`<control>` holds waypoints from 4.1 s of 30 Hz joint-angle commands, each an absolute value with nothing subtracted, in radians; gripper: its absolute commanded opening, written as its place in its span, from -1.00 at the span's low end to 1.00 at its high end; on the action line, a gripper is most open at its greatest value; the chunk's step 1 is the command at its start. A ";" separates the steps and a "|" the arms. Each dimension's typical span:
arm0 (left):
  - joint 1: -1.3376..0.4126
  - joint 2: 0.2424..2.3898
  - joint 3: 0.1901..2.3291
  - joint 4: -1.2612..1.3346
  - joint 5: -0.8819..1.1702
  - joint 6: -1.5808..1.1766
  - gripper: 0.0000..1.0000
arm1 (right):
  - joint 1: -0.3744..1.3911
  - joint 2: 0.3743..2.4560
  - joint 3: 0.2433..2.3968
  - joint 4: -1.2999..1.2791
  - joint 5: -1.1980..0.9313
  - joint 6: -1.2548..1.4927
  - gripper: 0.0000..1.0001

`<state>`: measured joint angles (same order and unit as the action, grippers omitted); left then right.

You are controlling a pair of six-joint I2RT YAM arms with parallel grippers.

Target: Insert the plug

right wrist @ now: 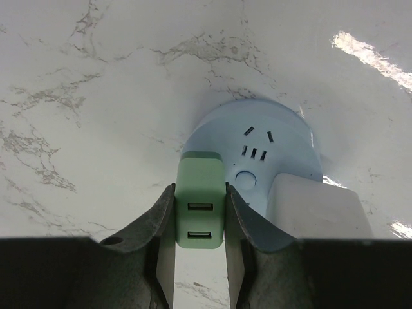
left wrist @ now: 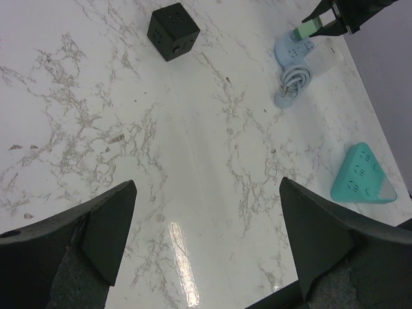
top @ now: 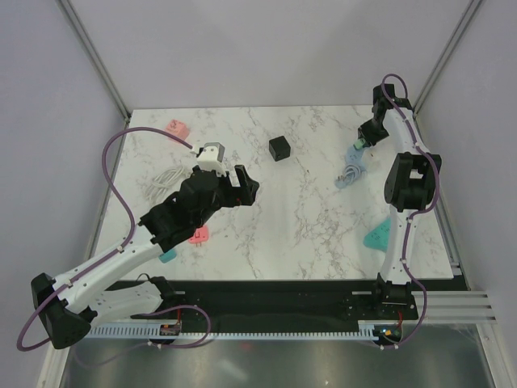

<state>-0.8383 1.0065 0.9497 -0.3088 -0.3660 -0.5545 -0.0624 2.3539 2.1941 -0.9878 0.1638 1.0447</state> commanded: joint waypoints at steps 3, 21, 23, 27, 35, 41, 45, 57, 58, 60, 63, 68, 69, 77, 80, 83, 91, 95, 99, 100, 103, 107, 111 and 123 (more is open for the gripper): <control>-0.845 0.982 0.959 -0.288 -0.397 -0.558 0.99 | -0.058 2.332 2.164 -1.057 0.202 1.034 -1.00; -0.862 1.000 0.956 -0.288 -0.413 -0.546 0.99 | -0.005 2.569 2.329 -1.114 0.250 0.982 -1.00; -0.864 1.002 0.956 -0.290 -0.413 -0.546 0.99 | 0.021 2.577 2.322 -1.114 0.259 0.983 -1.00; -0.865 1.000 0.956 -0.290 -0.411 -0.545 0.99 | 0.028 2.580 2.289 -1.078 0.247 0.968 -1.00; -0.871 1.002 0.956 -0.290 -0.413 -0.543 0.99 | 0.032 2.638 2.306 -1.086 0.246 0.933 -1.00; -0.871 1.005 0.954 -0.288 -0.422 -0.534 0.99 | 0.031 2.680 2.344 -1.081 0.210 0.905 -1.00; -0.873 1.008 0.954 -0.288 -0.426 -0.529 1.00 | 0.029 2.684 2.347 -1.072 0.196 0.893 -1.00; -0.884 1.009 0.957 -0.288 -0.442 -0.502 1.00 | 0.006 2.495 2.353 -0.899 0.095 0.836 -0.04; -0.885 1.009 0.957 -0.288 -0.443 -0.502 1.00 | 0.006 2.484 2.353 -0.869 0.081 0.822 0.04; -0.887 1.006 0.959 -0.287 -0.445 -0.500 1.00 | 0.006 2.453 2.364 -0.847 0.054 0.812 0.14; -0.890 1.005 0.956 -0.285 -0.451 -0.495 1.00 | 0.006 2.421 2.378 -0.830 0.054 0.789 0.24; -0.893 1.005 0.956 -0.284 -0.456 -0.489 1.00 | 0.006 2.358 2.338 -0.838 0.087 0.775 0.40; -0.893 1.003 0.956 -0.284 -0.457 -0.488 1.00 | 0.005 2.340 2.329 -0.845 0.106 0.773 0.42; -0.897 0.993 0.956 -0.281 -0.457 -0.488 1.00 | -0.023 2.264 2.292 -0.850 0.124 0.746 0.30; -0.897 0.989 0.954 -0.281 -0.457 -0.486 0.99 | -0.021 2.270 2.295 -0.850 0.118 0.741 -0.20; -0.897 0.986 0.953 -0.279 -0.457 -0.482 0.99 | -0.023 2.292 2.296 -0.850 0.089 0.736 -0.69; -0.900 0.992 0.948 -0.272 -0.465 -0.476 0.99 | -0.023 2.361 2.241 -0.796 0.043 0.721 -0.96; -0.900 0.999 0.948 -0.273 -0.469 -0.474 1.00 | -0.025 2.399 2.215 -0.798 0.051 0.721 -1.00; -0.900 1.009 0.950 -0.273 -0.474 -0.468 1.00 | -0.026 2.413 2.207 -0.796 0.065 0.713 -1.00; -0.900 1.009 0.950 -0.273 -0.476 -0.463 1.00 | -0.029 2.414 2.212 -0.798 0.057 0.712 -1.00; -0.902 1.008 0.956 -0.273 -0.505 -0.440 0.99 | -0.029 2.398 2.247 -0.798 0.037 0.696 -1.00; -0.902 0.988 0.954 -0.270 -0.552 -0.434 0.99 | -0.029 2.346 2.302 -0.798 0.011 0.675 -0.97; -0.900 0.945 0.971 -0.296 -0.522 -0.450 0.99 | -0.028 2.269 2.300 -0.798 -0.038 0.657 -0.79; -0.835 0.982 1.041 -0.668 -0.666 -0.758 0.87 | 0.176 1.710 1.625 -0.677 -0.072 0.565 0.96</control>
